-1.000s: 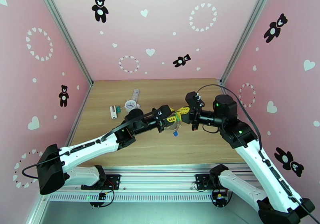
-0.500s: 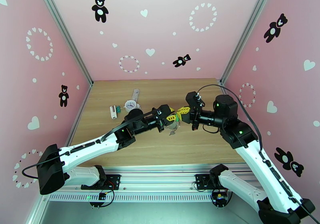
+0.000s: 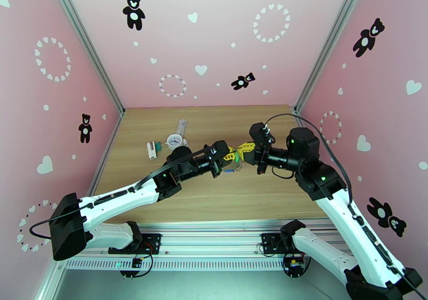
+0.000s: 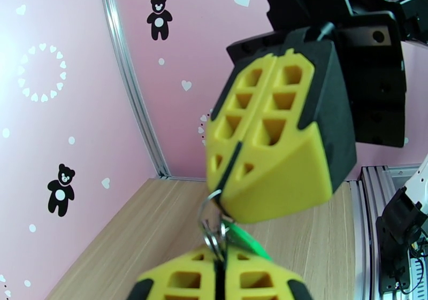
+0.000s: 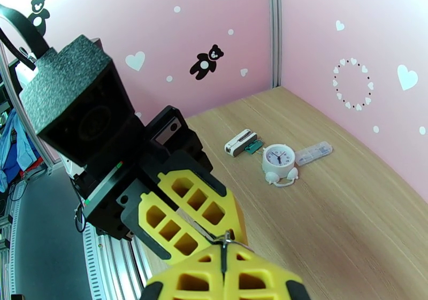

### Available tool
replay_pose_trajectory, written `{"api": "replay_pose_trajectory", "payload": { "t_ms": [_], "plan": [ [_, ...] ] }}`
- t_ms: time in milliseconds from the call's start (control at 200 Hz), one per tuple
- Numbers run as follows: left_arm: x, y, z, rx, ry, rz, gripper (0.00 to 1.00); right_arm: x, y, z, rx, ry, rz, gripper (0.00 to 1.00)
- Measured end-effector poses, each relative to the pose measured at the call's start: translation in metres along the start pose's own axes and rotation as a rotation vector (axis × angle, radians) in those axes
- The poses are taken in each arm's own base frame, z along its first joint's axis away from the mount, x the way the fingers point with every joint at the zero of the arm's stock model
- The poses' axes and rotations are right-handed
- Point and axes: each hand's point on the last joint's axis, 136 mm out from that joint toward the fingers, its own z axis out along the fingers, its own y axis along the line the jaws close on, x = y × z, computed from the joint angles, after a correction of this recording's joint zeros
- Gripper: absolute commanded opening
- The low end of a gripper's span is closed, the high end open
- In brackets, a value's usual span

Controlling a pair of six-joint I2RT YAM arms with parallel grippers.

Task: Remove the keys from the keyring

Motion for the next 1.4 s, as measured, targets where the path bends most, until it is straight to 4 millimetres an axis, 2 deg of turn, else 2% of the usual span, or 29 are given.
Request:
{"api": "replay_pose_trajectory", "payload": {
  "t_ms": [510,1401],
  "plan": [
    [-0.002,-0.006,0.001,0.027,0.001,-0.03,0.0,0.002,0.001,-0.008,0.037,0.004,-0.12,0.0],
    [0.004,-0.008,0.002,0.047,0.097,-0.112,0.0,0.017,0.014,-0.002,0.023,0.075,-0.354,0.0]
  ]
}}
